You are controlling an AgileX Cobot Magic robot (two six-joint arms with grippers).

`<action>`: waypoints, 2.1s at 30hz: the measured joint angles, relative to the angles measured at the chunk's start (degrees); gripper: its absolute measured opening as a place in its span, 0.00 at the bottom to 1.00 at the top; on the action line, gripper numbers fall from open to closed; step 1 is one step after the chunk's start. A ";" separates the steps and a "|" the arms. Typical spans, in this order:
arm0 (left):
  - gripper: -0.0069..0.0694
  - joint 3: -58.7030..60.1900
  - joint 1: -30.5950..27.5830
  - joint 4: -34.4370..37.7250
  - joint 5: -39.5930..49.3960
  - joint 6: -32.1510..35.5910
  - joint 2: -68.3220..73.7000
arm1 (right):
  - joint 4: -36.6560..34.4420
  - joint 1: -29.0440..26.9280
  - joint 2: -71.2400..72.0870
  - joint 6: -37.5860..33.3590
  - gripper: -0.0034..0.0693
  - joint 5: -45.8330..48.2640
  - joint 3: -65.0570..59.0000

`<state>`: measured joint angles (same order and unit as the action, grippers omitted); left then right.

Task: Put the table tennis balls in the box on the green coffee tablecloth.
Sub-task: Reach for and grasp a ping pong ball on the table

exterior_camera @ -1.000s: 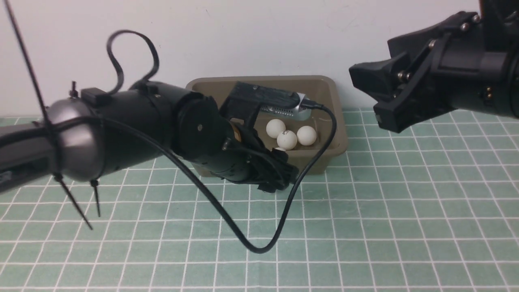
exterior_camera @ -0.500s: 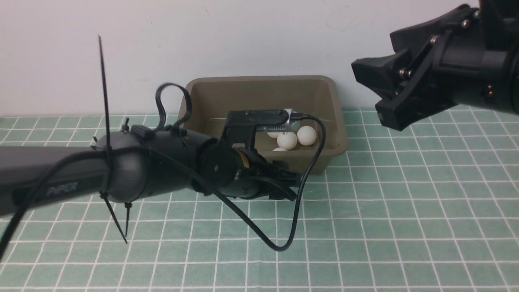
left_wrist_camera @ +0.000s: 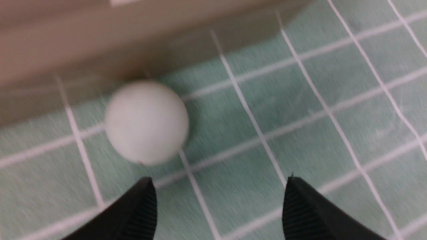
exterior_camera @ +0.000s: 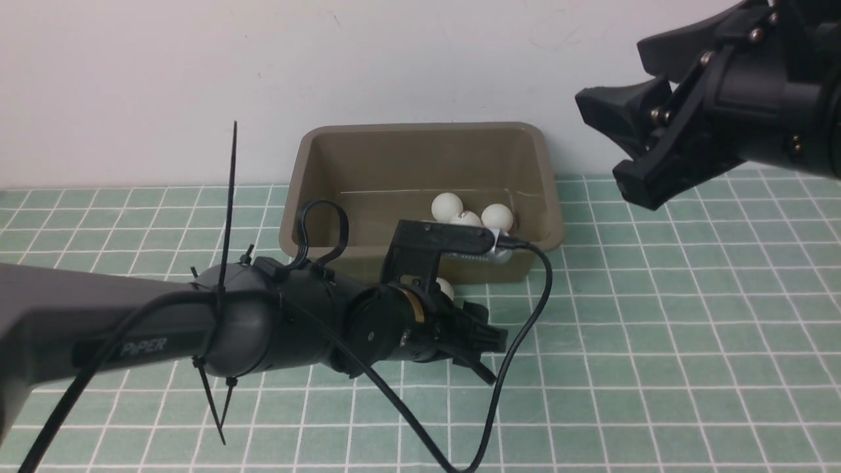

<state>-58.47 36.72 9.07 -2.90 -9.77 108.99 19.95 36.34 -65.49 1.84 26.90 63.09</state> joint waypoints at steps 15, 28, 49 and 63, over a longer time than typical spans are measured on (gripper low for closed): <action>0.69 0.00 -0.53 0.16 -9.44 1.94 4.30 | 0.00 0.00 0.00 0.00 0.61 -0.38 0.00; 0.69 0.00 -0.53 0.16 -16.56 1.94 8.39 | 0.06 0.00 0.00 0.00 0.61 -1.63 0.00; 0.61 0.00 -0.53 0.16 -22.93 2.61 9.20 | 0.61 0.00 0.00 0.00 0.61 -3.11 0.00; 0.43 0.00 -0.53 0.23 -25.45 4.02 9.20 | 0.61 0.00 0.00 0.00 0.61 -3.16 0.00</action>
<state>-58.47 36.19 9.30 -28.35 -5.76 118.19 20.56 36.34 -65.49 1.84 23.74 63.09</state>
